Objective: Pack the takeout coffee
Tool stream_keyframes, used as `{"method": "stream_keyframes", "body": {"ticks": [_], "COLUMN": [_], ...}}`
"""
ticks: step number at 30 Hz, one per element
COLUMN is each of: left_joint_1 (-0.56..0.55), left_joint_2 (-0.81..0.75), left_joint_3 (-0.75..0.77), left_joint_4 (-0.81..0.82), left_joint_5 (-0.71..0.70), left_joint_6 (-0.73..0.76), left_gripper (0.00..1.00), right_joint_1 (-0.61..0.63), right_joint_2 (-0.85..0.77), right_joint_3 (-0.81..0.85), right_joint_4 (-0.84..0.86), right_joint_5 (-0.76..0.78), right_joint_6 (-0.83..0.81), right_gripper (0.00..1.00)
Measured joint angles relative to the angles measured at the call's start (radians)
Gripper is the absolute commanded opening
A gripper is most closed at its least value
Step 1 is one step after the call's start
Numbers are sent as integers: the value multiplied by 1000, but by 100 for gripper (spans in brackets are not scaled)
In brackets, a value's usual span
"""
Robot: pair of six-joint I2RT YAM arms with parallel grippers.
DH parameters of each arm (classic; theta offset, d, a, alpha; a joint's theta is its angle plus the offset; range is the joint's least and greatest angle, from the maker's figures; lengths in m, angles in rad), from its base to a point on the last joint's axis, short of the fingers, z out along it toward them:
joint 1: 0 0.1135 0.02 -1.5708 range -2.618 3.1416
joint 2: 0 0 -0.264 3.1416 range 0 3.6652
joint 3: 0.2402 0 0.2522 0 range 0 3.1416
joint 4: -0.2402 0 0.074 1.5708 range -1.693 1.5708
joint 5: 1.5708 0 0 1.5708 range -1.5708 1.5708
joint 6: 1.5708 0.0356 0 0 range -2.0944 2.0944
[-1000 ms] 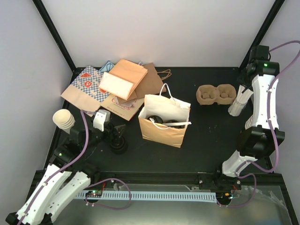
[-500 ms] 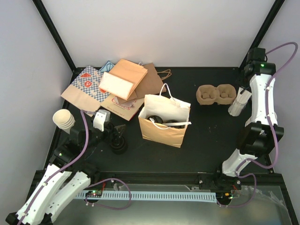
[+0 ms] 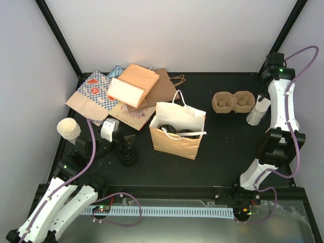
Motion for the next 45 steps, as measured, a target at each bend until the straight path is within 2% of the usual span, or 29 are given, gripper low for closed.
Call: {"method": "stream_keyframes", "body": {"ticks": [5, 12, 26, 29, 30, 33, 35, 38, 41, 45], "left_joint_1": [0, 0, 0, 0, 0, 0, 0, 0, 0, 0], "left_joint_2": [0, 0, 0, 0, 0, 0, 0, 0, 0, 0], "left_joint_3": [0, 0, 0, 0, 0, 0, 0, 0, 0, 0], "left_joint_4": [0, 0, 0, 0, 0, 0, 0, 0, 0, 0], "left_joint_5": [0, 0, 0, 0, 0, 0, 0, 0, 0, 0], "left_joint_6": [0, 0, 0, 0, 0, 0, 0, 0, 0, 0], "left_gripper": [99, 99, 99, 99, 99, 99, 99, 99, 99, 99], "right_joint_1": [0, 0, 0, 0, 0, 0, 0, 0, 0, 0], "right_joint_2": [23, 29, 3, -12, -17, -31, -39, -42, -42, -42], "right_joint_3": [-4, -6, 75, 107, 116, 135, 140, 140, 140, 127], "right_joint_4": [8, 9, -40, -55, -59, -69, -74, -78, -78, -73], "right_joint_5": [-1, -2, -12, -14, -16, -26, -33, -38, -41, -48], "right_joint_6": [0, 3, -7, -10, -13, -23, -22, -28, -29, -31], "right_gripper": [24, 7, 8, 15, 15, 3, 1, 2, 17, 20]}}
